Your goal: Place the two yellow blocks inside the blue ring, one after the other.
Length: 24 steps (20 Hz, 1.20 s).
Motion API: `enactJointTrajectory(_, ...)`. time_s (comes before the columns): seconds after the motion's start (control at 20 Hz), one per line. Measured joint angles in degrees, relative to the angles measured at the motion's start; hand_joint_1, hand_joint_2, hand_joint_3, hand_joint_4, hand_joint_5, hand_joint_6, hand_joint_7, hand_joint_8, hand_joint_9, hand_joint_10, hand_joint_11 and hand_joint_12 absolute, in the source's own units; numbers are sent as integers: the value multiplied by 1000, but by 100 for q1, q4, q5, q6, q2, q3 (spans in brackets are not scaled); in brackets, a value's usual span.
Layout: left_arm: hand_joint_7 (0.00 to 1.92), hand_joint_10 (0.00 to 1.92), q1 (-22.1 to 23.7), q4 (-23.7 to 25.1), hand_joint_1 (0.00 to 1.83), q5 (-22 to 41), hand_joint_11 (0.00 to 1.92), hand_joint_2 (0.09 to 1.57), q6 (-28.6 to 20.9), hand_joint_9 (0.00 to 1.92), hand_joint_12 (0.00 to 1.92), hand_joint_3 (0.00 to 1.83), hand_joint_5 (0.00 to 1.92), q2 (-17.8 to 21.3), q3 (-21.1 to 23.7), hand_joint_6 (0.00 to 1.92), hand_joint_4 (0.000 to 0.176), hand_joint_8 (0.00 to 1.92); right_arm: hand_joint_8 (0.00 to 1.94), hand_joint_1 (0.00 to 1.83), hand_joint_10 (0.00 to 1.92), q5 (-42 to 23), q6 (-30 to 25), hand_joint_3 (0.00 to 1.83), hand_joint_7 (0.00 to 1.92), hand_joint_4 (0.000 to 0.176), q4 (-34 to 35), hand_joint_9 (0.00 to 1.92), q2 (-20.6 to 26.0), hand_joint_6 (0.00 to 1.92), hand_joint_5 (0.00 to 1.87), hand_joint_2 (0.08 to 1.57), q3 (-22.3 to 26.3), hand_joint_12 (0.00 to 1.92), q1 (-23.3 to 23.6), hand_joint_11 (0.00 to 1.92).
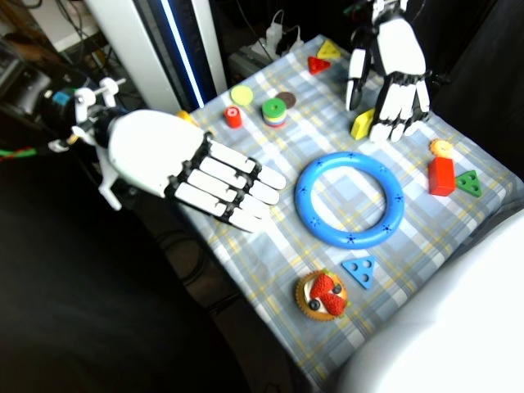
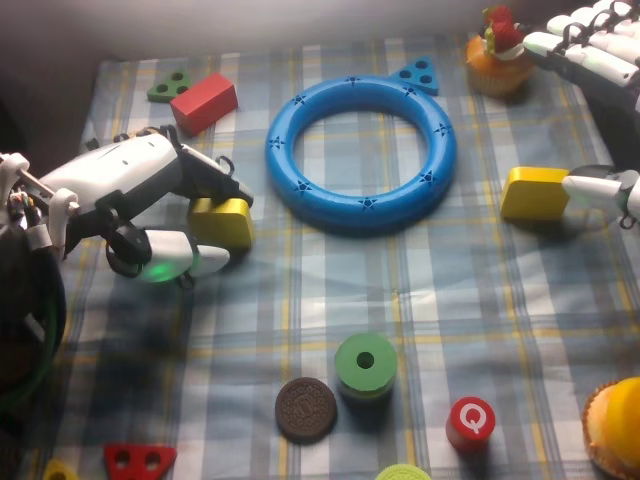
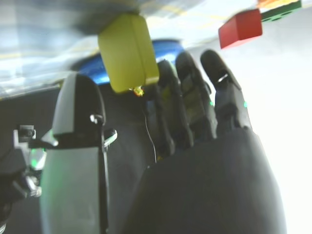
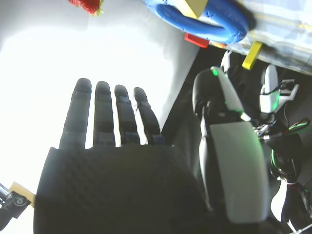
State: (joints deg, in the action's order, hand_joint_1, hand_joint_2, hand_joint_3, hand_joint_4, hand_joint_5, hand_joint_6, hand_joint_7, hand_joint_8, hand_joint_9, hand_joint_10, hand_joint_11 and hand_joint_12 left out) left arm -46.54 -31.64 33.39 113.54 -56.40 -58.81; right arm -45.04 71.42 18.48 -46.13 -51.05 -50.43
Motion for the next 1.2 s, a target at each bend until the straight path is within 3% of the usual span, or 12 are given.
enactJointTrajectory(0.05, 958, 452, 2, -70, 1208, 17, 0, 1135, 114, 849, 1652, 4, 931, -35, -33, 959, 0, 1125, 0, 596, 0, -9, -2, 2, 0, 0, 7, 0, 0, 0, 0, 1269, 0, 0, -20, 0)
enactJointTrajectory(0.15, 916, 1011, 79, -160, 1228, 2, 0, 1160, 238, 695, 1802, 0, 895, -63, -66, 929, 0, 1308, 0, 599, 0, -7, -22, 2, 0, 0, 22, 0, 0, 0, 0, 1271, 11, 0, -20, 0)
enactJointTrajectory(0.4, 879, 1146, 404, 251, 1222, 52, 0, 1190, 232, 611, 1779, 0, 823, -63, 46, 1024, 0, 1388, 0, 595, 0, -57, -37, 1, 0, 0, 44, 0, 13, 0, 0, 1270, 13, 0, -61, 0)
enactJointTrajectory(0.55, 719, 1855, 754, 424, 1183, 57, 62, 1262, 238, 511, 1918, 5, 694, -170, -48, 1337, 0, 1517, 0, 586, 0, -92, -42, 0, 0, 0, 52, 0, 22, 0, 0, 1266, 13, 0, -61, 0)
enactJointTrajectory(0.6, 715, 1908, 927, 428, 1112, 37, 137, 1232, 234, 559, 1920, 0, 760, -310, -195, 1295, 0, 1732, 0, 581, 0, -96, -46, 0, 0, 0, 44, 0, 22, 0, 0, 1264, 13, 0, -61, 0)
enactJointTrajectory(0.8, 762, 1879, 1574, 503, 1202, -494, 145, 1238, 236, 582, 1921, 1, 771, -1049, -866, 1092, 0, 1588, 0, 562, 0, -98, -46, 0, 0, 5, 37, 0, 22, 0, 0, 1264, 24, 0, -61, 0)
enactJointTrajectory(0.9, 756, 1919, 1644, 365, 1195, -748, 272, 1235, 232, 659, 1921, 2, 748, -1340, -1174, 1304, 0, 1434, 0, 553, 0, -96, -46, 0, 0, 0, 39, 0, 2, 0, 0, 1264, 7, 0, -61, 0)
enactJointTrajectory(0.95, 746, 1921, 1659, 223, 1104, -901, 320, 1200, 234, 693, 1921, 0, 826, -1449, -1338, 1219, 0, 1749, 0, 548, 0, -94, -48, 0, 0, 0, 52, 0, -20, 0, 0, 1266, -2, 0, -61, 0)
enactJointTrajectory(1.0, 746, 1921, 1672, 162, 1104, -992, 320, 1200, 243, 693, 1921, 0, 826, -1515, -1440, 1219, 0, 1749, 0, 548, 0, -92, -48, 0, 0, 0, 55, 0, -20, 0, 0, 1266, -2, 0, -61, 0)
enactJointTrajectory(1.05, 765, 1821, 1707, -79, 1191, -1106, 172, 1239, 422, 473, 1921, 8, 735, -1631, -1598, 1170, 0, 1574, 0, 576, 0, -92, -48, 0, 0, 0, 50, 0, -33, 0, 0, 1264, -4, 0, -63, 0)
enactJointTrajectory(1.1, 572, 1239, 1749, -238, 1008, -1139, 34, 1173, 656, 297, 1678, 0, 598, -1694, -1652, 723, 0, 960, 0, 580, 0, -120, -50, 0, 0, 0, 37, 0, -61, 0, 0, 1266, -20, 0, -61, 0)
enactJointTrajectory(1.2, 441, 752, 1788, -269, 919, -1167, 0, 1132, 730, 197, 1316, 0, 457, -1777, -1705, 297, 65, 297, 0, 544, 0, -94, -50, 1, 0, 0, 37, 0, -114, 0, 0, 1269, -39, 7, -61, 12)
